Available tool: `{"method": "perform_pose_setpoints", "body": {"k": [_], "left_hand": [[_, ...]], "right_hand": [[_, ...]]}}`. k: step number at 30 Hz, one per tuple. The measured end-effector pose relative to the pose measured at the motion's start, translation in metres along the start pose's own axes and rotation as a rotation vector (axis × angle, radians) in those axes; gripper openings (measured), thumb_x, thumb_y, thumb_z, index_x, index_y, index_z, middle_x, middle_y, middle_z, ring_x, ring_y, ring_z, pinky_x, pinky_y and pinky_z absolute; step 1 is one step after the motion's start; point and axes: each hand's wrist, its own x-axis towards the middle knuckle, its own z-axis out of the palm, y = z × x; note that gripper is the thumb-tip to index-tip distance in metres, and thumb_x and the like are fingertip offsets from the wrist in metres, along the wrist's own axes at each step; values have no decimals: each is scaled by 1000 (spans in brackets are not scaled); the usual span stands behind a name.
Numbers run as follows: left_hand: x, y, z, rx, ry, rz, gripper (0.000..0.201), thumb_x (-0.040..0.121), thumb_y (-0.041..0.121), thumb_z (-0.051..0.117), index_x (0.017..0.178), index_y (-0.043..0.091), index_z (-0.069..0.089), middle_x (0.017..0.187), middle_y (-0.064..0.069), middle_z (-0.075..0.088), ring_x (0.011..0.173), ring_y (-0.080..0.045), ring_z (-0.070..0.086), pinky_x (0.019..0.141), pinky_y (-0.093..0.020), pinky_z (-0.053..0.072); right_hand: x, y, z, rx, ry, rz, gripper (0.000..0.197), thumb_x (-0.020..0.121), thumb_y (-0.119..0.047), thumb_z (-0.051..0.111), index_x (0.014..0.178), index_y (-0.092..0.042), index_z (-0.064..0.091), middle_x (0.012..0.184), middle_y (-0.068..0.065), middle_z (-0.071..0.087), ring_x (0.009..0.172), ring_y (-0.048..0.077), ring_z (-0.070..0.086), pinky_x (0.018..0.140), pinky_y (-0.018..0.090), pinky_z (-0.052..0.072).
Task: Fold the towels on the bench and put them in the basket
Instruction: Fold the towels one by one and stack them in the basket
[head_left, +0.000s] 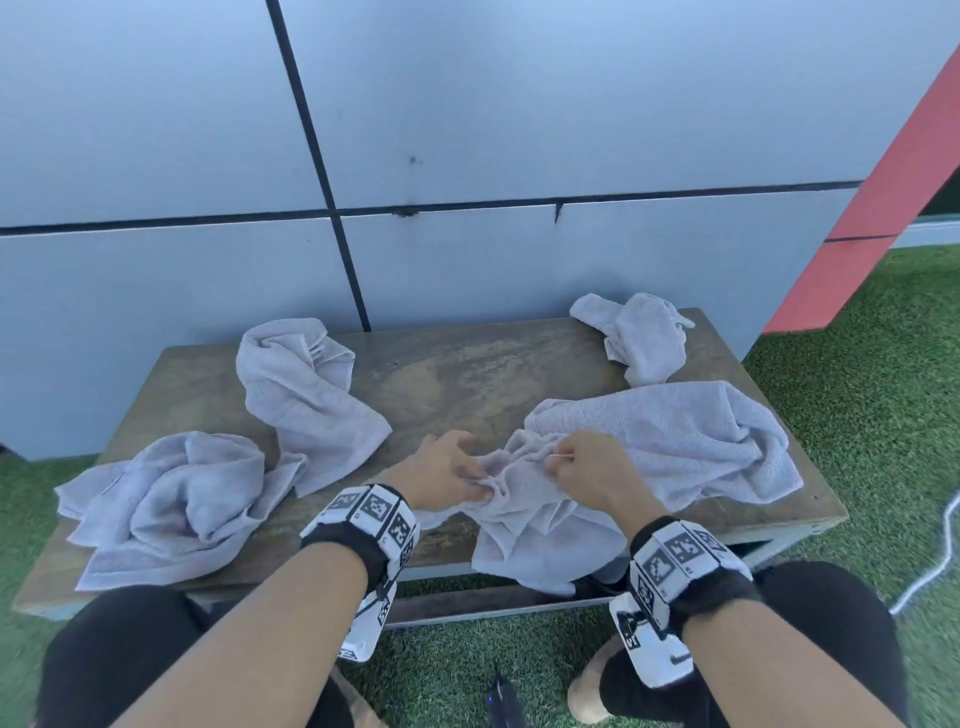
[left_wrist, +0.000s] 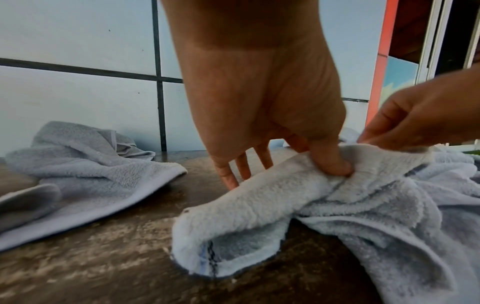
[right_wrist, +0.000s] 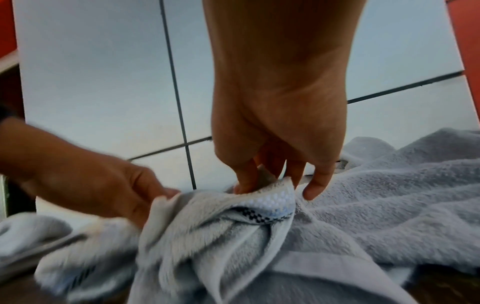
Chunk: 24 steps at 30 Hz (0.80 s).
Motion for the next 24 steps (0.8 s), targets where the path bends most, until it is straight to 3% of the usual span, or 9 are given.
{"method": "perform_pose_setpoints", "body": {"k": [2, 3, 5, 7, 10, 15, 19, 22, 24], "left_hand": [[0, -2, 3, -27, -62, -7, 24, 79, 58, 65, 94, 42, 76, 158, 14, 29, 142, -18, 27, 113, -56, 28], [1, -2, 4, -85, -64, 23, 23, 78, 56, 64, 85, 37, 76, 152, 12, 39, 135, -11, 37, 109, -51, 33], [2, 3, -2, -256, -11, 113, 27, 84, 39, 67, 70, 17, 70, 109, 1, 68, 93, 2, 57, 87, -34, 43], [-1, 14, -23, -420, 84, 144, 23, 88, 25, 71, 68, 14, 70, 72, 4, 67, 68, -2, 55, 71, -26, 45], [1, 29, -77, -553, 283, 232, 19, 86, 23, 73, 80, 5, 75, 75, -5, 68, 74, -9, 57, 73, -28, 45], [24, 48, -190, -325, 635, 269, 15, 93, 18, 68, 89, 5, 75, 103, -8, 70, 86, -12, 62, 75, -14, 42], [49, 40, -254, -197, 852, 230, 28, 95, 23, 63, 86, -4, 68, 97, -20, 67, 86, -28, 61, 79, -35, 44], [62, 20, -284, -47, 966, 168, 32, 93, 23, 58, 72, -1, 61, 80, -25, 61, 66, -21, 49, 60, -29, 35], [68, -1, -297, 42, 1022, 103, 27, 93, 23, 56, 72, 6, 62, 70, -20, 59, 61, -24, 51, 59, -32, 38]], "right_hand": [[5, -11, -8, 109, 3, -76, 45, 85, -9, 59, 53, -15, 28, 54, 2, 26, 52, 15, 25, 50, 28, 21], [7, -18, -13, 166, 10, -116, 44, 87, -10, 61, 54, -11, 32, 56, 3, 28, 53, 14, 25, 50, 27, 21], [11, -36, -27, 274, 10, -189, 41, 91, -15, 65, 59, 1, 44, 59, 3, 34, 56, 12, 29, 51, 24, 24], [19, -56, -46, 380, 27, -241, 34, 92, -17, 67, 70, 7, 57, 61, 2, 44, 58, 9, 36, 54, 23, 30], [46, -89, -82, 604, 131, -288, 24, 93, -19, 68, 83, 3, 72, 72, 5, 67, 69, 6, 52, 67, 26, 43], [118, -149, -149, 752, 310, -375, 41, 89, -27, 69, 92, 14, 65, 76, 7, 53, 73, 15, 47, 70, 32, 42], [179, -171, -179, 737, 336, -374, 31, 86, -31, 69, 91, -1, 75, 81, 6, 64, 77, 16, 57, 76, 38, 53], [214, -174, -187, 519, 437, -326, 36, 90, -28, 66, 93, 8, 67, 71, 14, 49, 68, 14, 45, 59, 27, 38], [230, -170, -189, 386, 519, -297, 36, 90, -26, 65, 82, 9, 61, 68, 15, 37, 63, 16, 35, 57, 28, 28]]}}
